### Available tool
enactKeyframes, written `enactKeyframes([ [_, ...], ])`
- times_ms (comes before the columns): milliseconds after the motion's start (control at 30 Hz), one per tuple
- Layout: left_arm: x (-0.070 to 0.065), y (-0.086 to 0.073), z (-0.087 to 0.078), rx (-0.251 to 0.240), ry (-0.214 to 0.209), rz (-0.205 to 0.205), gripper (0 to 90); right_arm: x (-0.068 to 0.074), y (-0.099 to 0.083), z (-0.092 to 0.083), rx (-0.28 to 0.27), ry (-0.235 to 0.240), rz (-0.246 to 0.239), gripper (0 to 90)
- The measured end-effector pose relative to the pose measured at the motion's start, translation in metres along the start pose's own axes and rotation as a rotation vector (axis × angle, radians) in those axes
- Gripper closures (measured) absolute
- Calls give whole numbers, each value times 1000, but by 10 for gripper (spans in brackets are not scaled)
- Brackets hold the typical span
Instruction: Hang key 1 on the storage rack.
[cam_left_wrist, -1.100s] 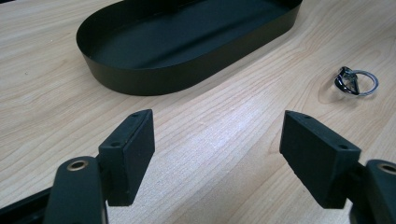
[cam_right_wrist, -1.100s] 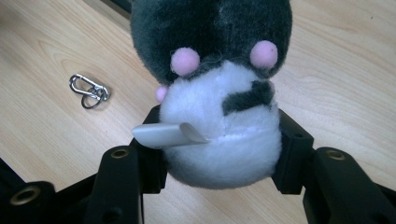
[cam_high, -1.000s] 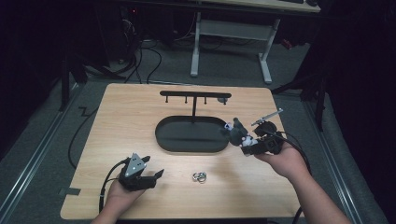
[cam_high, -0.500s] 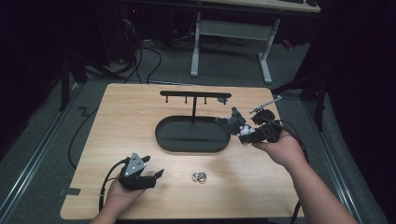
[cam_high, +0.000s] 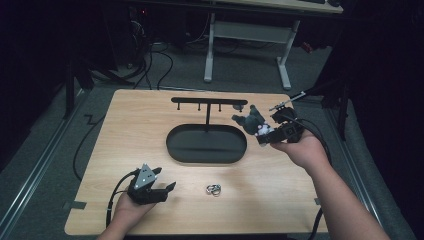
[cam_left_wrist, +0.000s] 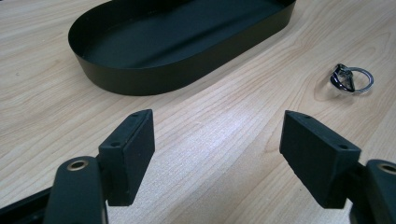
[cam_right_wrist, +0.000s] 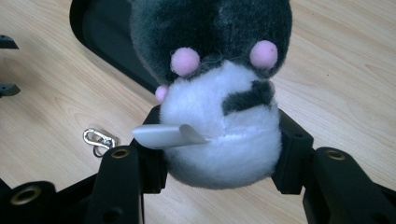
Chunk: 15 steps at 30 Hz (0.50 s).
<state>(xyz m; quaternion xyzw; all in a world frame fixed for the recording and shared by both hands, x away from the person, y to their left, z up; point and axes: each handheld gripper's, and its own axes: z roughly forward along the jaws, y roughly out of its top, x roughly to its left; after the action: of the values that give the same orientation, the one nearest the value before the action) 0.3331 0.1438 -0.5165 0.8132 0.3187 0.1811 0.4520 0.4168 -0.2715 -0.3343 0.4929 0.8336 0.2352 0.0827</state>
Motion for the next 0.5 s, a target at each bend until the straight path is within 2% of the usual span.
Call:
enactKeyframes([
  [133, 0, 0, 0, 0, -1, 0, 271, -3, 4, -2, -7, -21, 5, 485],
  [267, 0, 0, 0, 3, -3, 1, 272, -4, 8, -4, -17, -16, 13, 486],
  [500, 0, 0, 0, -1, -10, 0, 272, 0, 17, -5, -35, -32, 6, 485],
])
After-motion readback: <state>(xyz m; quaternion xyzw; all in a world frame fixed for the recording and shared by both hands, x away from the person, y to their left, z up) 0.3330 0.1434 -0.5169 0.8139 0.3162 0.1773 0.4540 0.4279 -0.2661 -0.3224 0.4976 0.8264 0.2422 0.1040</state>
